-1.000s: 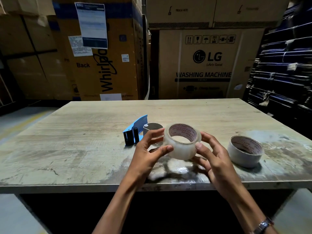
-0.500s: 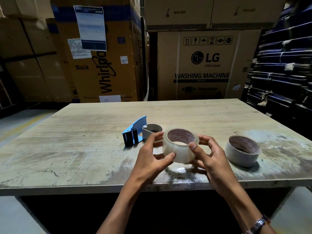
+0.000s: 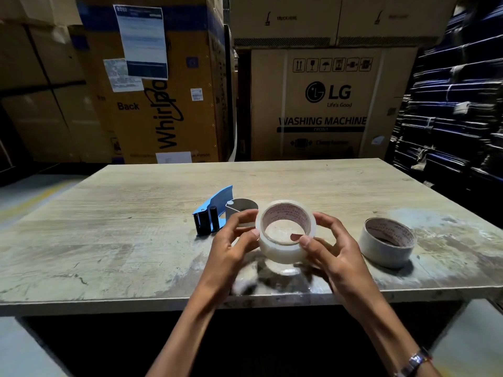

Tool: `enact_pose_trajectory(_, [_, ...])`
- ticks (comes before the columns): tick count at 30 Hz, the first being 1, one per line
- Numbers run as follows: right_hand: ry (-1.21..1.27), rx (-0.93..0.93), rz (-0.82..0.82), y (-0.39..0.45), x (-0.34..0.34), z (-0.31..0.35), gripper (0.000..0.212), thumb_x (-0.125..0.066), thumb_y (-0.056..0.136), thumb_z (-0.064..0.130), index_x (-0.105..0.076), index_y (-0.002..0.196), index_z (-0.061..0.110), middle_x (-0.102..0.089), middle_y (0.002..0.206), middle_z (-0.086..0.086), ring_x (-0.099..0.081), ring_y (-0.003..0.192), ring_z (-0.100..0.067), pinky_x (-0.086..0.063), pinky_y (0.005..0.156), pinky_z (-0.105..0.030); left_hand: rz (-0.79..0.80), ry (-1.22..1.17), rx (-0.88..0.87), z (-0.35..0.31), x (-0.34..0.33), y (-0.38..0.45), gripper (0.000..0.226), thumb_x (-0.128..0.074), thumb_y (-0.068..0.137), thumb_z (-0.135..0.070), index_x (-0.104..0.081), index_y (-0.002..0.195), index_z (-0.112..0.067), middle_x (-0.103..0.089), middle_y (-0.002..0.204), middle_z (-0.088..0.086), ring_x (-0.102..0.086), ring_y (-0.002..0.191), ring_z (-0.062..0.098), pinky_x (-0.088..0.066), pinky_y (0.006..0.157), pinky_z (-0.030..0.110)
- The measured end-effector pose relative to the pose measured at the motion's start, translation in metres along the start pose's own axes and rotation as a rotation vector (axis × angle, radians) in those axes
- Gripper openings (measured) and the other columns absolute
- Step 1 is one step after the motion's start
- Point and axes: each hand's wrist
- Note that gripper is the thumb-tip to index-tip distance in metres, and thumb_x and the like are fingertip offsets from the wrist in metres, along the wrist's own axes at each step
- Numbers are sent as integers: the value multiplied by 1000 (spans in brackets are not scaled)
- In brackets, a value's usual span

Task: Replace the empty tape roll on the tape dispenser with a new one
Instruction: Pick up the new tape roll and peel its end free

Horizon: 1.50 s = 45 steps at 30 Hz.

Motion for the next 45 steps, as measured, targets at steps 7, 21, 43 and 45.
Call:
enact_pose_trajectory(7, [-192, 224, -26, 0, -5, -2, 63, -87, 69, 47, -60, 125, 35, -51, 136, 3, -70, 111, -23, -63, 79, -40, -33, 183, -1, 4, -1, 4, 33, -68, 93, -18, -62, 125, -20, -71, 116, 4, -70, 106, 24, -58, 93, 50])
enact_pose_trajectory(21, [-658, 561, -203, -4, -19, -13, 47, -81, 80, 45, -59, 109, 13, -56, 109, 6, -61, 106, -17, -57, 87, -32, -223, 271, -70, 5, 4, 3, 21, -71, 85, -13, -68, 100, -27, -73, 99, -10, -71, 94, 17, -60, 86, 47])
enact_pose_trajectory(43, [124, -49, -30, 8, 1, 2, 17, -65, 83, 24, -72, 99, 26, -73, 87, -10, -74, 80, -24, -54, 78, -44, -12, 32, -34, -1, 0, 3, 24, -63, 89, -31, -73, 107, -20, -76, 112, 2, -69, 108, 17, -53, 96, 35])
enact_pose_trajectory(45, [143, -48, -54, 7, 1, 3, 16, -67, 82, 24, -71, 98, 26, -73, 89, -10, -73, 83, -24, -56, 71, -40, -58, 82, -48, 2, 1, 4, 21, -67, 86, -33, -73, 102, -21, -76, 107, 2, -68, 104, 16, -52, 95, 42])
Point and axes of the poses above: each hand's wrist, its own y-axis towards the middle knuckle, its own x-axis out of the back of the hand, z = x × y
